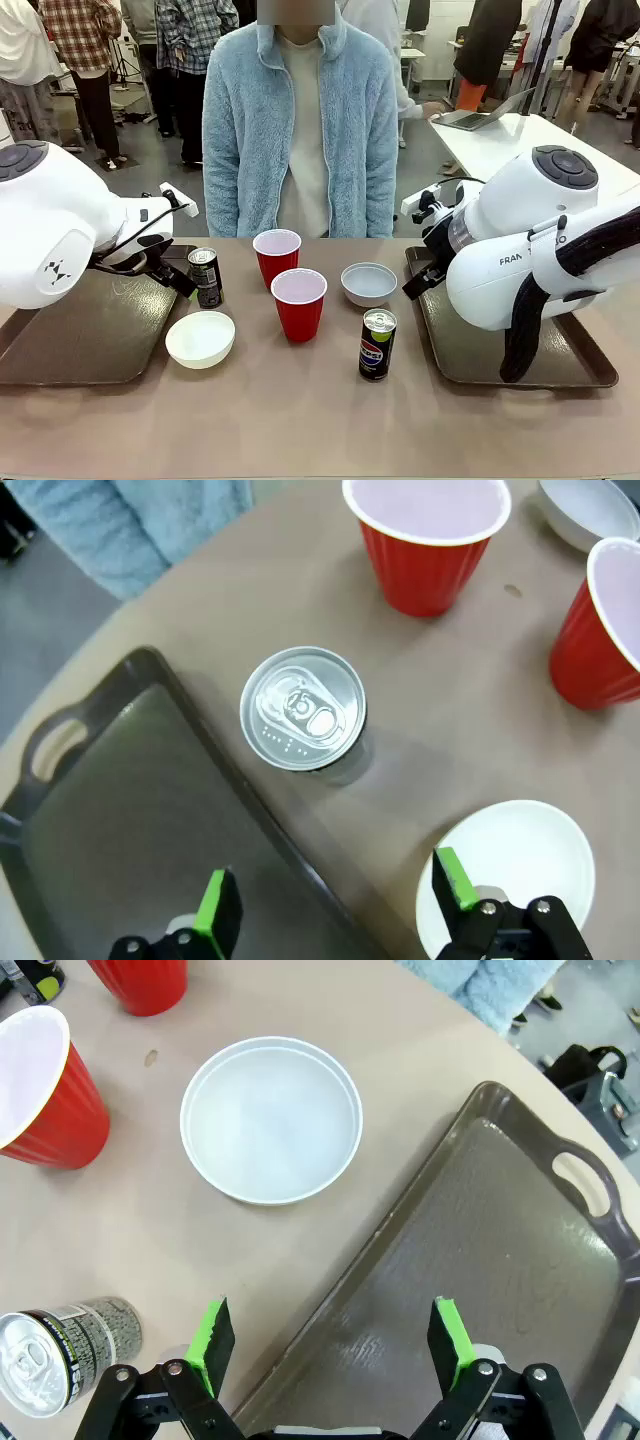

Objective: Prepare tableware on both trays.
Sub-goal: Pick up a Picnic Bowl from the table and place it on a Handle tray.

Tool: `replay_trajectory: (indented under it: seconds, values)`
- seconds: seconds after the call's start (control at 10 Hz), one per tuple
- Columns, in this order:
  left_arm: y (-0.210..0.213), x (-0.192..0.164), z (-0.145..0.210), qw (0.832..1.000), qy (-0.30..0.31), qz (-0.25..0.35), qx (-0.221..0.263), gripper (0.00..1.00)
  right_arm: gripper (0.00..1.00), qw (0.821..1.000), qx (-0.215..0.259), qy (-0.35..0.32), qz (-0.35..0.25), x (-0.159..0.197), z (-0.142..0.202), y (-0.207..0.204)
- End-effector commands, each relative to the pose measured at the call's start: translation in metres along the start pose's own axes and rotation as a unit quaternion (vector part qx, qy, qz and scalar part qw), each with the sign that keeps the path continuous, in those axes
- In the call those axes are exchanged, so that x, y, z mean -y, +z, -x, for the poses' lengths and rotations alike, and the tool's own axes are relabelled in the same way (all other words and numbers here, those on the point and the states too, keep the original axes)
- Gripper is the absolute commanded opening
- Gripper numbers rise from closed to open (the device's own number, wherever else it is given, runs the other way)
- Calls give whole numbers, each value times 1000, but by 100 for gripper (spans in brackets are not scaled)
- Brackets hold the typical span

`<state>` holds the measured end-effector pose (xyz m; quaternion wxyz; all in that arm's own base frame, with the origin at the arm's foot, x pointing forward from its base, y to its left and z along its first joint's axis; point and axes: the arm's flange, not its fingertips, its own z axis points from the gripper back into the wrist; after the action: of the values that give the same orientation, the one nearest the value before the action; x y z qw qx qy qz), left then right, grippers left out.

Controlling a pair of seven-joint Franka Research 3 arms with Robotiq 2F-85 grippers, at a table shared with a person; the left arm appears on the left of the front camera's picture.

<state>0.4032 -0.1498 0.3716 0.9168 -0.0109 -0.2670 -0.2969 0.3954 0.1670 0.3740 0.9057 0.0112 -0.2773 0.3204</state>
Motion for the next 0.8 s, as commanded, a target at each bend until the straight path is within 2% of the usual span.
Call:
replay_trajectory:
  seconds: [0.0,0.7]
  values:
    - [0,0,0,1000,0,0,0,100,100,1000,0,0,0,0,0,0]
    - [0,0,0,1000,0,0,0,100,100,1000,0,0,0,0,0,0]
